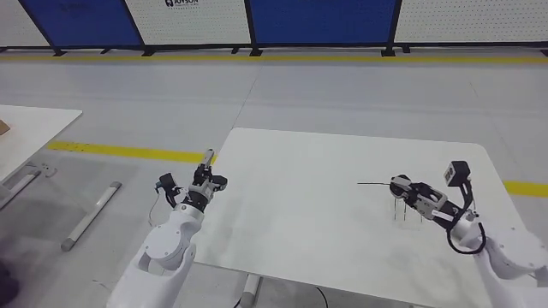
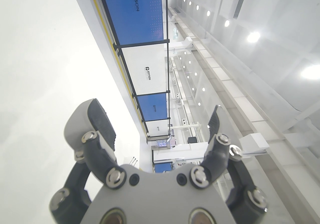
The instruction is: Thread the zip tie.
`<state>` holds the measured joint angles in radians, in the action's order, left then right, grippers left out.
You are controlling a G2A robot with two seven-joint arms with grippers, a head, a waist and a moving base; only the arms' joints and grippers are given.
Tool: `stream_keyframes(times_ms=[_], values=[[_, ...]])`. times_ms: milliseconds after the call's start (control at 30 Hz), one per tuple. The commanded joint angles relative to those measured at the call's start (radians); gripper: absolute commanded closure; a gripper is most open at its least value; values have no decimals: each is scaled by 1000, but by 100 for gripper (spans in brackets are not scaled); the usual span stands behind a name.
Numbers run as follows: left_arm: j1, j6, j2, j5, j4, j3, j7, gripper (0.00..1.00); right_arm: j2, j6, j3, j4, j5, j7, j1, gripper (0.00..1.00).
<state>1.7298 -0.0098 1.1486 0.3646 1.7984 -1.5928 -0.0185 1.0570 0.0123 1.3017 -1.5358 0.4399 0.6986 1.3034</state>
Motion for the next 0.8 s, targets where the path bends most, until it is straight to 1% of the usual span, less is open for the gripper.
stream_keyframes(times_ms=[0, 33, 67, 100, 133, 167, 200, 267, 300, 367, 700, 733, 767], values=[[14, -22, -1, -77, 7, 23, -21, 0, 13, -51, -44, -6, 13, -78, 13, 100], [22, -28, -2, -101, 12, 37, -51, 0, 19, -74, -59, -5, 19, -108, 16, 100], [33, -42, -4, -148, 20, 50, -93, 0, 26, -107, -83, -7, 3, -161, 21, 100], [43, -53, -6, -176, 25, 60, -129, 0, 31, -125, -101, -10, -1, -186, 23, 100], [51, -58, -7, -185, 27, 66, -160, 0, 35, -145, -109, -8, -12, -222, 23, 100], [62, -64, -10, -191, 36, 74, -214, 0, 40, -170, -124, -11, -45, -276, 27, 100], [71, -68, -12, -191, 44, 79, -259, 0, 44, -185, -135, -15, -61, -305, 29, 100], [86, -73, -15, -177, 60, 80, -335, 0, 50, -201, -151, -18, -81, -341, 33, 100], [93, -74, -16, -163, 68, 80, -352, 0, 52, -205, -154, -18, -91, -352, 32, 100], [97, -74, -15, -146, 79, 75, -345, 0, 54, -213, -157, -18, -114, -371, 32, 100], [96, -73, -15, -147, 78, 75, -340, 0, 55, -209, -160, -18, -112, -375, 34, 100], [87, -69, -14, -159, 76, 85, -332, 0, 59, -197, -174, -17, -127, -384, 33, 100], [81, -66, -14, -159, 82, 101, -342, 0, 63, -190, -189, -18, -145, -401, 30, 100]])
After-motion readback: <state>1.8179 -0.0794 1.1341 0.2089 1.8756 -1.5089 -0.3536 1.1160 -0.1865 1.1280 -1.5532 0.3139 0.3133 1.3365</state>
